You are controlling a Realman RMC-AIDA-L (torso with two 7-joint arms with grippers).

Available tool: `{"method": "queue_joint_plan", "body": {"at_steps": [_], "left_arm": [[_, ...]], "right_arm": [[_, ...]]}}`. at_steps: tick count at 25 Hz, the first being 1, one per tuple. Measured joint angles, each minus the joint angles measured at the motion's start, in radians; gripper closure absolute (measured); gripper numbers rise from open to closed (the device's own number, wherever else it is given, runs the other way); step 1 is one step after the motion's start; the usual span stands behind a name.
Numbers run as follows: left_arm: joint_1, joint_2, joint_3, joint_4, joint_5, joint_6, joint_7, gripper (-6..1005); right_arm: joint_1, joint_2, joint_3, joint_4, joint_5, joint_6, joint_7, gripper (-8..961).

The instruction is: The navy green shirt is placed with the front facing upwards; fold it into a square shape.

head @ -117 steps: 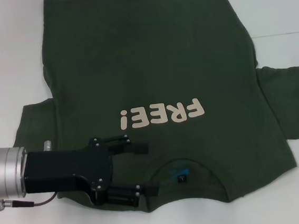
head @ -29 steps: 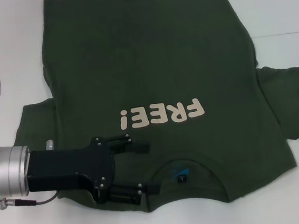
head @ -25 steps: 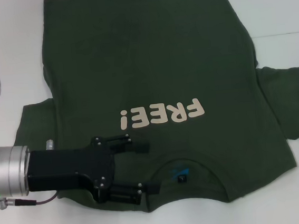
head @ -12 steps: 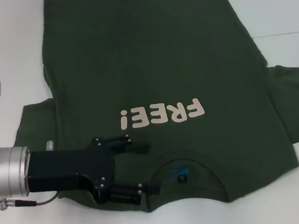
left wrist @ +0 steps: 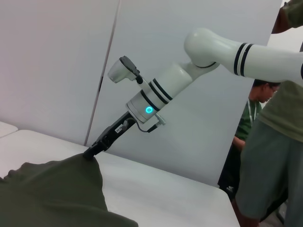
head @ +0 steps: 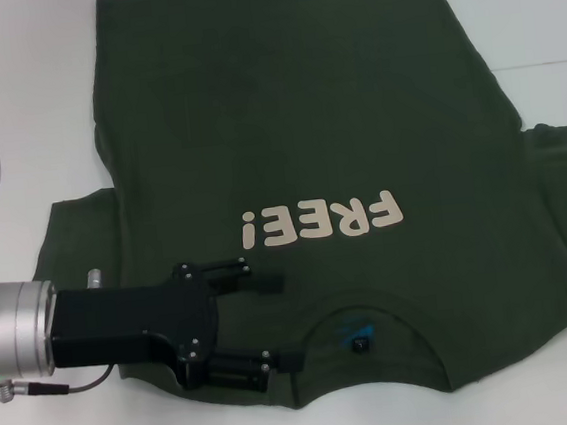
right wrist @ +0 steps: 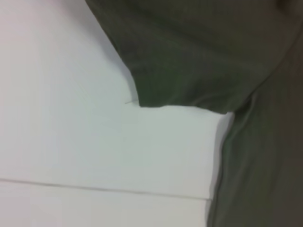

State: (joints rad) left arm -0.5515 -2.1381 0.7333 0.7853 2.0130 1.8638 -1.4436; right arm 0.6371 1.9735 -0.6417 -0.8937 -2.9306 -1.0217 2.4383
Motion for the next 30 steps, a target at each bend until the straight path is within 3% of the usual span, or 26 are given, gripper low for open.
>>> {"method": "queue_joint_plan", "body": {"at_steps": [11,17,23,27,30], "left_arm": [[-0.002,0.0,0.0,0.0,-0.001,-0.006,-0.001,80],[-0.006,0.0,0.0,0.0,-0.001,-0.008,-0.002,80],[-0.008,0.0,-0.004,0.0,-0.002,-0.009,-0.003,80],[-0.01,0.0,-0.003,0.0,-0.002,-0.009,-0.003,79],[-0.01,0.002,-0.005,0.0,-0.002,-0.01,-0.003,79]], "right_arm": [[0.049,0.014,-0.003,-0.006,0.007,0.064,-0.011,940],[0.072,0.057,-0.016,-0.1,0.077,-0.009,-0.047,940],[0.088,0.078,-0.122,-0.161,0.236,-0.112,-0.039,941],[0.114,0.11,-0.185,-0.149,0.247,-0.092,-0.036,940],[0.129,0.119,-0.257,-0.1,0.25,-0.035,-0.024,941]]}}
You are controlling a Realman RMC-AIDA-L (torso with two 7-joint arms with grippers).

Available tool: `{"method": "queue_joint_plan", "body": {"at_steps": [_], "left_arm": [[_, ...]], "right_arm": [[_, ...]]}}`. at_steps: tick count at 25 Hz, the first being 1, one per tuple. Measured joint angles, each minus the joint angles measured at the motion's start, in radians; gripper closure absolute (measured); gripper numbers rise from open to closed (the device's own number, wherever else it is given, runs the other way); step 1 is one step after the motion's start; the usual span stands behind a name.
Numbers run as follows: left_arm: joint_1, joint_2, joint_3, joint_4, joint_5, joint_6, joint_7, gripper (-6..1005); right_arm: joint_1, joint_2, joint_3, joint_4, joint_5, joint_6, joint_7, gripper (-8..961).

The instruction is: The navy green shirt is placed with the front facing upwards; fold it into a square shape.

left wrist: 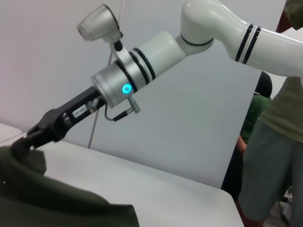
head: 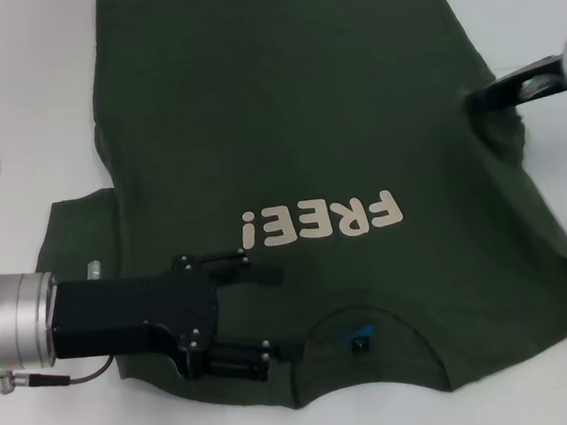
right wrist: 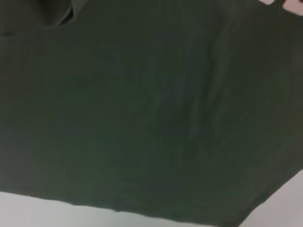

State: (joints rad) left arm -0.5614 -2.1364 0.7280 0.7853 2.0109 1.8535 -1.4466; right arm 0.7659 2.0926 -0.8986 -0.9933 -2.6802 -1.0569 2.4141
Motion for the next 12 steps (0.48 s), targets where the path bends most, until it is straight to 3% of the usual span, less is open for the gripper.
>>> {"method": "queue_joint_plan", "body": {"at_steps": [6,12], "left_arm": [[0.0,0.001,-0.002,0.0,0.0,-0.001,-0.002,79],[0.0,0.001,-0.003,0.0,0.0,-0.002,-0.003,79]], "right_arm": [[0.034,0.0,-0.059,0.105,0.012,0.084,0.011,936],[0.033,-0.003,-0.119,0.125,0.047,0.101,0.0,927]]}}
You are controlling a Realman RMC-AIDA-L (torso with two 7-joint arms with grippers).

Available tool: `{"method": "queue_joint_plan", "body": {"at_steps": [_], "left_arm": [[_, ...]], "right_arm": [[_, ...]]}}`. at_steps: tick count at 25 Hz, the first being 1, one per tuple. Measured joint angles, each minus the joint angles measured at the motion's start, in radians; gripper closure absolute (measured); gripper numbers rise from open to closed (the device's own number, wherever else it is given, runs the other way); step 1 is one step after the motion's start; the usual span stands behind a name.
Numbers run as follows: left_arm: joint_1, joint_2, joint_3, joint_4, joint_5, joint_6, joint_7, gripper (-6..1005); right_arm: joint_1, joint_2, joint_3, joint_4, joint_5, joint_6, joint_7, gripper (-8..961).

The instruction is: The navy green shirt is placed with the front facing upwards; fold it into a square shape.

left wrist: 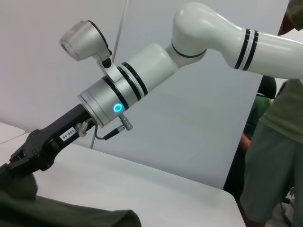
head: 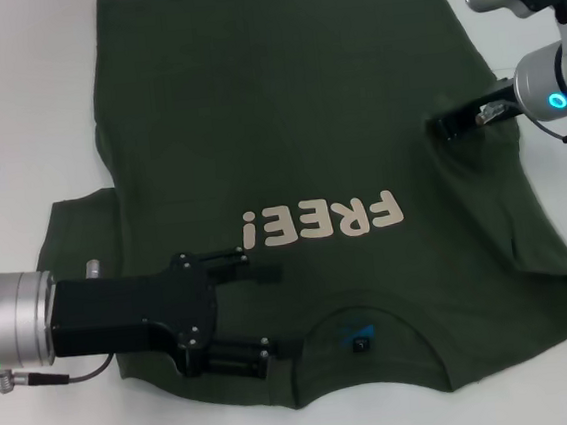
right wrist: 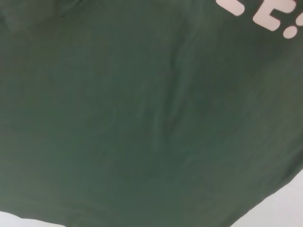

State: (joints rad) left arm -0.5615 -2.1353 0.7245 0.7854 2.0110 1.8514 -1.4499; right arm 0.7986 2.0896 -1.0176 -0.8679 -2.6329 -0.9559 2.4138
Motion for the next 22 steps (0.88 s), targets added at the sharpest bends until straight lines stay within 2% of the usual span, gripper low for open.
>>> {"method": "queue_joint_plan", "body": {"at_steps": [11,17,20,22], "left_arm": [[0.0,0.001,-0.002,0.0,0.0,-0.016,-0.001,80],[0.0,0.002,-0.002,0.0,0.0,-0.017,-0.002,80],[0.0,0.001,-0.002,0.0,0.0,-0.017,-0.002,79],[0.0,0.0,-0.002,0.0,0.0,-0.017,-0.002,79]], "right_arm": [[-0.044,0.001,-0.015,-0.061,0.1,-0.014,-0.075,708],[-0.088,-0.009,-0.012,-0.103,0.106,-0.014,-0.09,470],[-0.093,-0.011,-0.009,-0.097,0.055,0.007,-0.085,249],[-0.092,-0.006,-0.008,-0.094,0.006,0.026,-0.078,191]]}}
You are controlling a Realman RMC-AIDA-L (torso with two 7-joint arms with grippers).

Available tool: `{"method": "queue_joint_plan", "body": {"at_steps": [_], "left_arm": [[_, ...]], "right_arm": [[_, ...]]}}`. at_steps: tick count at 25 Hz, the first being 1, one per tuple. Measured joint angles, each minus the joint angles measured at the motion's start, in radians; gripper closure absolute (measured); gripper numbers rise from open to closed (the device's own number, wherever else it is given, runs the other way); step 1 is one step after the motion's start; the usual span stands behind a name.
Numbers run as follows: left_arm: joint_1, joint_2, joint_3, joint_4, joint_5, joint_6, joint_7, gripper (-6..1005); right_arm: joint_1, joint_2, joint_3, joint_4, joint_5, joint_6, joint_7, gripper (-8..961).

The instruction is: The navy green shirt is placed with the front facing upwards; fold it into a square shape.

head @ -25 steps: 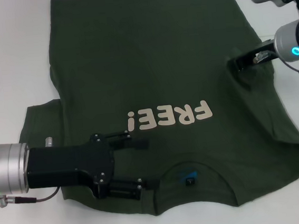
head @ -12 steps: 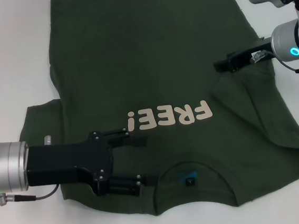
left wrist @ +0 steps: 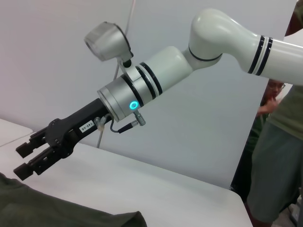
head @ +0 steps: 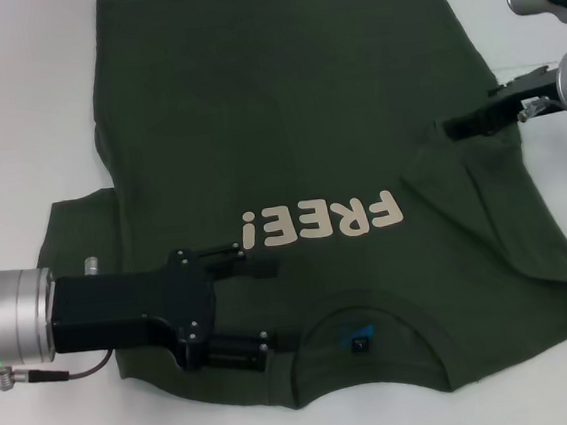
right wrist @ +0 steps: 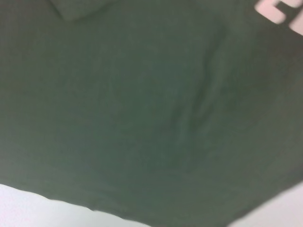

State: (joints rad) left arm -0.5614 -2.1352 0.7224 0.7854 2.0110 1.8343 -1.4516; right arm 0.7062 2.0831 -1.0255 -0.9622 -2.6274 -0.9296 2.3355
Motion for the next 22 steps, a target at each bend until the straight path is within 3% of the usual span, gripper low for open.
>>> {"method": "queue_joint_plan", "body": {"at_steps": [3,22], "left_arm": [[0.0,-0.002,0.001,0.0,0.0,0.0,0.0,79],[0.007,-0.003,0.006,-0.006,0.0,0.001,-0.004,79]], "right_arm": [[0.008,0.004,-0.001,0.029,-0.056,0.027,0.015,103],[0.044,0.006,-0.011,0.153,-0.253,0.085,0.053,108]]}}
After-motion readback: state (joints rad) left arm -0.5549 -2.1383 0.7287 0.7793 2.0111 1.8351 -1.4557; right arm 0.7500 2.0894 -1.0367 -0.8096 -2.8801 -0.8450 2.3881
